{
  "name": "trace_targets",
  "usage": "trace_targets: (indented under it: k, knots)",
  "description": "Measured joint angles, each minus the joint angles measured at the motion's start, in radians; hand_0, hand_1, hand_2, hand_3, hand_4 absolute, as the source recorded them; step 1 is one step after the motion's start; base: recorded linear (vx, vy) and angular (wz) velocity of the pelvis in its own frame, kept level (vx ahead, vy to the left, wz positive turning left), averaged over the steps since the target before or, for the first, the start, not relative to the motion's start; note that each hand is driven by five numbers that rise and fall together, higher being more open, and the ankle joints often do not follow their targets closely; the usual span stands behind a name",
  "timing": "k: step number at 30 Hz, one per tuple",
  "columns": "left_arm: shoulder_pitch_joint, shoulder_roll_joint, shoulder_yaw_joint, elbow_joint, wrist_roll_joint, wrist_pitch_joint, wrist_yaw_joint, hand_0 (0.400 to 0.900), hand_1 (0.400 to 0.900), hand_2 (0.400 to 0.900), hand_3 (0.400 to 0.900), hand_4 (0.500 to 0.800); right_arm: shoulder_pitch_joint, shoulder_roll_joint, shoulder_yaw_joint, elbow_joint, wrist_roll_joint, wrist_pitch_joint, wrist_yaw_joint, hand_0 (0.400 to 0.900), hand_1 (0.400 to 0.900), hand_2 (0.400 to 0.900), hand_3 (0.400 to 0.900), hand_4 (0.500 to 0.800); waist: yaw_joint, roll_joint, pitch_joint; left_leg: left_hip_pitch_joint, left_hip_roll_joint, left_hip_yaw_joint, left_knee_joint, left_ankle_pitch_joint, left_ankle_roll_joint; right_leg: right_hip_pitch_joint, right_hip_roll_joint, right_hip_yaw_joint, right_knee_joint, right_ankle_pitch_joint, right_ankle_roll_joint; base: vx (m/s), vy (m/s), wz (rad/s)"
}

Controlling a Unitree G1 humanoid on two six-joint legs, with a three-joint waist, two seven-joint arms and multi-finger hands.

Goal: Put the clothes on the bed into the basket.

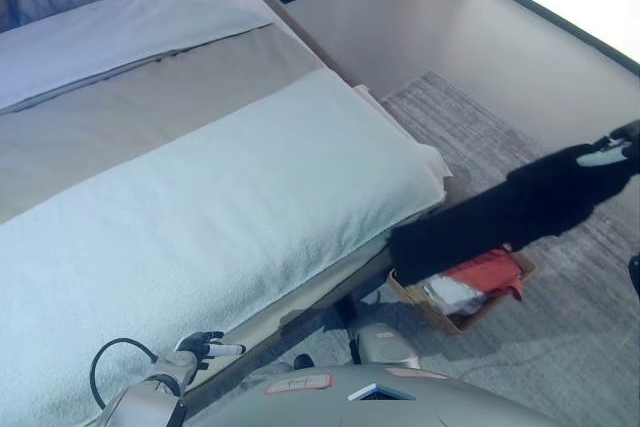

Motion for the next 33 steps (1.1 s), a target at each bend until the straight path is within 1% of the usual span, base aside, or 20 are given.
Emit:
trace_targets:
  k: [2,4,9,11,12,13,14,15,16,17,18,19,20,21,27,28,29,30,31,33]
  knots:
    - [-0.005,0.0,0.0,-0.002,0.004,-0.001,-0.002,0.9,0.9,0.9,0.9,0.8,0.034,-0.018,-0.019,0.002,0.0,0.001,0.001,0.4,0.4,0.4,0.4,0.5,-0.004,0.002,0.008,0.0,0.0,0.011,0.0,-0.001,0.002,-0.003,0.001,0.002,0.0,-0.011,0.014,0.0,0.009,-0.16]
    - [-0.003,0.0,0.0,-0.002,0.008,0.0,-0.003,0.9,0.9,0.9,0.9,0.8,0.038,-0.02,-0.04,0.008,0.0,0.002,0.001,0.4,0.4,0.4,0.4,0.5,-0.024,0.021,0.023,-0.001,0.009,0.016,-0.001,-0.002,0.005,-0.005,0.005,-0.004,0.002,-0.038,0.049,0.0,0.016,-0.24]
    - [0.029,0.001,0.008,0.0,0.009,0.002,-0.004,0.9,0.9,0.9,0.9,0.8,0.041,-0.026,-0.051,0.018,0.0,0.002,0.002,0.4,0.4,0.4,0.4,0.5,-0.025,0.024,0.036,-0.004,0.006,0.051,-0.001,-0.01,0.006,-0.024,0.012,0.001,0.003,-0.041,0.052,0.0,0.002,-0.11]
    - [0.017,0.0,0.02,0.0,0.01,0.002,-0.004,0.9,0.9,0.9,0.9,0.8,0.045,-0.026,-0.071,0.018,0.0,0.002,0.002,0.4,0.4,0.4,0.4,0.5,-0.022,0.027,0.053,-0.011,0.016,0.045,-0.001,-0.007,0.012,-0.028,0.015,-0.009,0.003,-0.061,0.079,0.0,-0.008,0.1]
    - [0.015,0.0,0.022,-0.004,0.01,0.001,-0.003,0.9,0.9,0.9,0.9,0.8,0.047,-0.026,-0.08,0.02,0.001,0.002,0.003,0.4,0.4,0.4,0.4,0.5,-0.018,0.042,0.058,-0.013,0.033,0.043,-0.002,-0.007,0.013,-0.04,0.028,-0.022,0.028,-0.062,0.078,0.01,-0.007,0.14]
    - [0.015,0.0,0.022,-0.012,0.01,0.0,-0.002,0.9,0.9,0.9,0.9,0.8,0.048,-0.026,-0.08,0.02,0.001,0.002,0.005,0.4,0.4,0.4,0.4,0.5,-0.018,0.041,0.059,-0.014,0.036,0.044,-0.001,-0.006,0.01,-0.072,0.032,-0.035,0.096,-0.058,0.059,0.01,-0.012,0.16]
    - [0.016,0.002,0.022,-0.013,0.01,0.0,-0.002,0.9,0.9,0.9,0.9,0.8,0.052,-0.028,-0.082,0.02,0.001,0.002,0.005,0.4,0.4,0.4,0.4,0.5,-0.023,0.016,0.061,-0.007,0.017,0.036,0.0,-0.01,0.0,-0.079,0.022,-0.04,0.117,-0.07,0.068,0.01,-0.011,0.16]
    - [0.015,-0.004,0.022,-0.013,0.01,0.0,-0.003,0.9,0.9,0.9,0.9,0.8,0.06,-0.033,-0.091,0.018,0.001,0.0,0.001,0.4,0.4,0.4,0.4,0.5,-0.021,0.016,0.06,-0.004,0.01,0.024,0.0,-0.011,-0.001,-0.067,0.019,-0.046,0.096,-0.067,0.065,0.02,-0.01,0.17]
    - [0.013,-0.005,0.022,-0.012,0.01,0.0,-0.006,0.9,0.9,0.9,0.9,0.8,0.067,-0.031,-0.099,0.016,0.003,-0.006,0.001,0.4,0.4,0.4,0.4,0.5,-0.016,0.019,0.059,-0.015,0.011,0.005,0.0,-0.011,0.003,-0.057,0.02,-0.051,0.066,-0.098,0.106,0.02,-0.008,0.15]
    - [0.006,-0.009,0.022,-0.011,0.011,0.001,-0.005,0.9,0.9,0.9,0.9,0.8,0.067,-0.032,-0.101,0.017,0.003,-0.009,0.001,0.4,0.4,0.4,0.4,0.5,0.005,0.054,0.062,-0.038,0.06,-0.028,-0.001,-0.009,0.023,-0.077,0.043,-0.084,0.08,-0.152,0.125,0.01,-0.014,0.12]
    - [0.006,-0.004,0.025,-0.016,0.011,0.001,0.0,0.9,0.9,0.9,0.9,0.8,0.07,-0.026,-0.114,0.021,0.003,-0.003,0.004,0.4,0.4,0.4,0.4,0.5,0.014,0.064,0.062,-0.044,0.084,-0.014,0.0,0.008,-0.001,-0.134,0.068,-0.088,0.199,-0.128,0.005,0.01,-0.011,0.09]
    - [0.005,0.006,0.024,-0.017,0.011,0.001,0.0,0.9,0.9,0.9,0.9,0.8,0.074,-0.028,-0.12,0.021,0.003,-0.002,0.015,0.502,0.502,0.502,0.502,0.561,-0.005,0.044,0.068,-0.05,0.071,-0.02,0.0,0.003,-0.02,-0.137,0.047,-0.062,0.28,-0.143,0.001,0.01,-0.01,0.06]
    - [0.007,0.004,0.024,-0.013,0.011,0.001,0.003,0.9,0.9,0.9,0.9,0.8,0.085,-0.035,-0.124,0.02,0.002,0.001,0.01,0.9,0.9,0.9,0.9,0.8,-0.011,0.024,0.06,-0.043,0.054,-0.027,0.002,0.0,-0.024,-0.112,0.03,-0.054,0.239,-0.145,0.003,0.01,-0.004,0.09]
    - [0.006,0.0,0.023,-0.011,0.011,0.0,-0.001,0.9,0.9,0.9,0.9,0.8,0.085,-0.035,-0.129,0.017,0.004,-0.006,0.007,0.9,0.9,0.9,0.9,0.8,0.007,0.028,0.058,-0.043,0.061,-0.033,0.017,0.0,-0.024,-0.081,0.035,-0.049,0.177,-0.146,0.014,0.01,-0.006,0.08]
    - [0.002,-0.001,0.024,0.001,0.011,0.0,-0.002,0.9,0.9,0.9,0.9,0.8,0.096,-0.035,-0.127,-0.004,0.004,-0.009,0.0,0.9,0.9,0.9,0.9,0.8,0.008,0.031,0.058,-0.054,0.079,-0.055,0.013,0.003,-0.029,0.006,0.05,-0.066,0.022,-0.119,0.021,0.01,-0.01,0.12]
    - [0.002,-0.003,0.024,0.001,0.011,0.001,-0.002,0.9,0.9,0.9,0.9,0.8,0.096,-0.034,-0.126,-0.003,0.004,-0.009,-0.001,0.9,0.9,0.9,0.9,0.8,0.011,0.034,0.058,-0.059,0.09,-0.065,0.004,0.003,-0.027,0.003,0.05,-0.074,0.016,-0.143,0.054,0.01,-0.016,0.11]
    - [0.001,-0.01,0.023,-0.001,0.012,0.001,0.0,0.9,0.9,0.9,0.9,0.8,0.093,-0.038,-0.128,-0.003,0.004,-0.008,-0.002,0.9,0.9,0.9,0.9,0.8,0.018,0.077,0.056,-0.076,0.13,-0.077,-0.001,0.014,-0.034,-0.036,0.077,-0.107,0.074,-0.144,0.039,0.02,-0.019,0.1]
    - [0.003,-0.002,0.021,-0.01,0.012,0.0,0.002,0.9,0.9,0.9,0.9,0.8,0.098,-0.037,-0.13,0.0,0.004,-0.006,0.002,0.9,0.9,0.9,0.9,0.8,0.014,0.07,0.057,-0.086,0.13,-0.076,-0.001,0.023,-0.037,-0.083,0.076,-0.105,0.184,-0.132,-0.014,0.02,-0.013,0.08]
    - [0.002,0.008,0.021,-0.01,0.012,0.0,0.001,0.9,0.9,0.9,0.9,0.8,0.1,-0.04,-0.13,0.0,0.004,-0.003,0.001,0.9,0.9,0.9,0.9,0.8,0.001,0.035,0.055,-0.081,0.095,-0.074,0.0,0.023,-0.043,-0.073,0.04,-0.096,0.181,-0.158,0.009,0.01,-0.012,0.06]
    - [0.004,-0.002,0.021,-0.002,0.012,0.001,-0.002,0.9,0.9,0.9,0.9,0.8,0.103,-0.049,-0.132,-0.007,0.004,-0.009,-0.006,0.9,0.9,0.9,0.9,0.8,0.012,0.035,0.055,-0.087,0.093,-0.076,0.015,0.024,-0.046,-0.031,0.04,-0.092,0.101,-0.147,0.0,0.01,-0.01,0.06]
